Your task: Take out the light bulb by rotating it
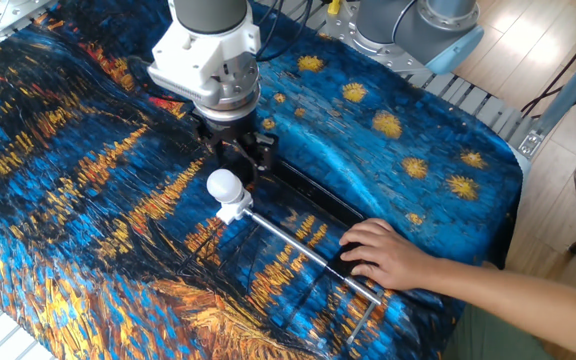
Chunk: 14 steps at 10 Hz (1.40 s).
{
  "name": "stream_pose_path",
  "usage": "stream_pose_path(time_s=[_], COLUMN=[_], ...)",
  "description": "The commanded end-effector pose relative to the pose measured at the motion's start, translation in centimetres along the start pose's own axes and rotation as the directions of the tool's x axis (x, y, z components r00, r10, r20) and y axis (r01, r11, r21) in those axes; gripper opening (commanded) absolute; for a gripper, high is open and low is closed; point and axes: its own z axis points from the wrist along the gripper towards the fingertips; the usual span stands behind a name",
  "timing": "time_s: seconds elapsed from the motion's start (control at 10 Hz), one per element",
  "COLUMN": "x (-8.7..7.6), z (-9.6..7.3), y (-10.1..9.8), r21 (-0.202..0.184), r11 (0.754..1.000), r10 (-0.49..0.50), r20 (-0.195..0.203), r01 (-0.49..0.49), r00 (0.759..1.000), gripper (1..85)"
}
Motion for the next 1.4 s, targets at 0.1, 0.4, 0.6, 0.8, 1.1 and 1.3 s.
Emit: stream_pose_path(time_s=[0.1, 0.4, 0.6, 0.8, 1.1, 1.3], x=[0.2, -0.2, -1.3, -2.2, -4.4, -5.5], z=[-0.5, -0.7, -0.7, -0.8, -1.0, -0.9], y=[0.1, 0.0, 0.1, -0.2, 0.5, 0.7], r21=[-0.010, -0.008, -0.013, -0.004, -0.016, -0.025], r11=[1.000, 0.999, 0.999, 0.999, 1.000, 1.000], r10=[0.007, 0.033, 0.048, 0.035, 0.008, -0.010], r20=[0.004, 0.031, 0.074, 0.109, 0.073, 0.057], r01=[-0.007, -0.033, -0.047, -0.035, -0.007, 0.011], r00=[1.000, 0.999, 0.996, 0.993, 0.997, 0.998], gripper=[66.0, 63.7, 63.7, 66.7, 68.0, 68.0])
